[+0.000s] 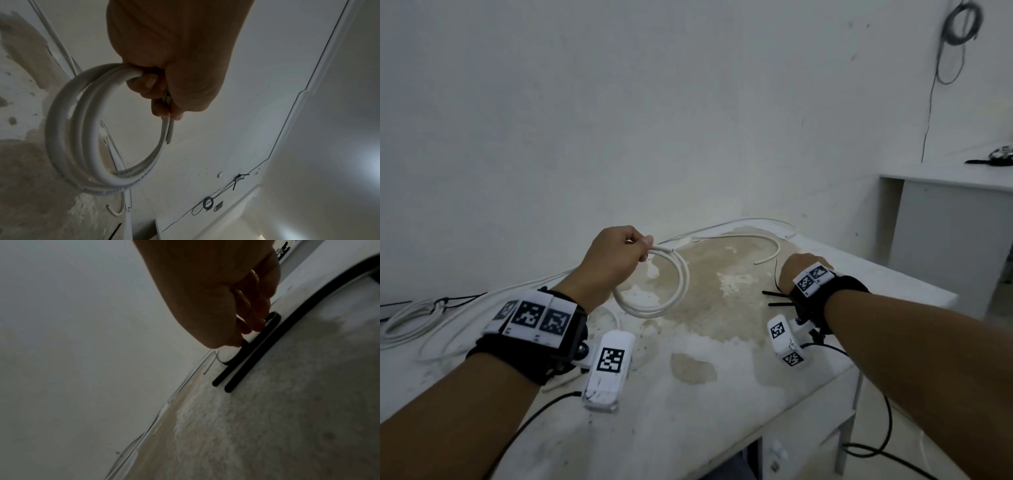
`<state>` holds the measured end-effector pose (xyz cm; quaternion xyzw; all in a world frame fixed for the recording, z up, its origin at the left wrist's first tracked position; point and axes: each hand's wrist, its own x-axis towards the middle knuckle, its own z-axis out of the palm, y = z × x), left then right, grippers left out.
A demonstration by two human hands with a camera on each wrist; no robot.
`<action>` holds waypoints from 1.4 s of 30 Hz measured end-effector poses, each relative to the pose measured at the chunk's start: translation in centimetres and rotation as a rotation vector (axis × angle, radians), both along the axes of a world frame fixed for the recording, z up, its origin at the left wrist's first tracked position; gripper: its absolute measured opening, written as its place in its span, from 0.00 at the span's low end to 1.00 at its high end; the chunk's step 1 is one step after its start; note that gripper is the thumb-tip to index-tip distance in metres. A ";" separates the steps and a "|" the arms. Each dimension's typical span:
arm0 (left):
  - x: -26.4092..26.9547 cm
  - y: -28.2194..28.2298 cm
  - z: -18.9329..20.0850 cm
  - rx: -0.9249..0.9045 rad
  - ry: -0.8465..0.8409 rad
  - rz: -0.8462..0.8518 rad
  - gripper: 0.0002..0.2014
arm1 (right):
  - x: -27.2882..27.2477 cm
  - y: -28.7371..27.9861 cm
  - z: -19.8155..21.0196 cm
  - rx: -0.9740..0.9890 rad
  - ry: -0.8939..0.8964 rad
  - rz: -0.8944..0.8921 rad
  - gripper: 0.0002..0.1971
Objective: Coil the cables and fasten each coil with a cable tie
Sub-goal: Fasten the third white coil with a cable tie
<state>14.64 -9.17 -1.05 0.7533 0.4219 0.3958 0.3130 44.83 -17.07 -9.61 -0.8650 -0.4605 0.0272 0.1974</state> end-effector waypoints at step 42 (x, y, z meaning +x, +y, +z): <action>-19.7 10.5 -1.6 -0.096 0.000 0.280 0.10 | -32.1 23.7 5.4 0.498 0.556 1.222 0.04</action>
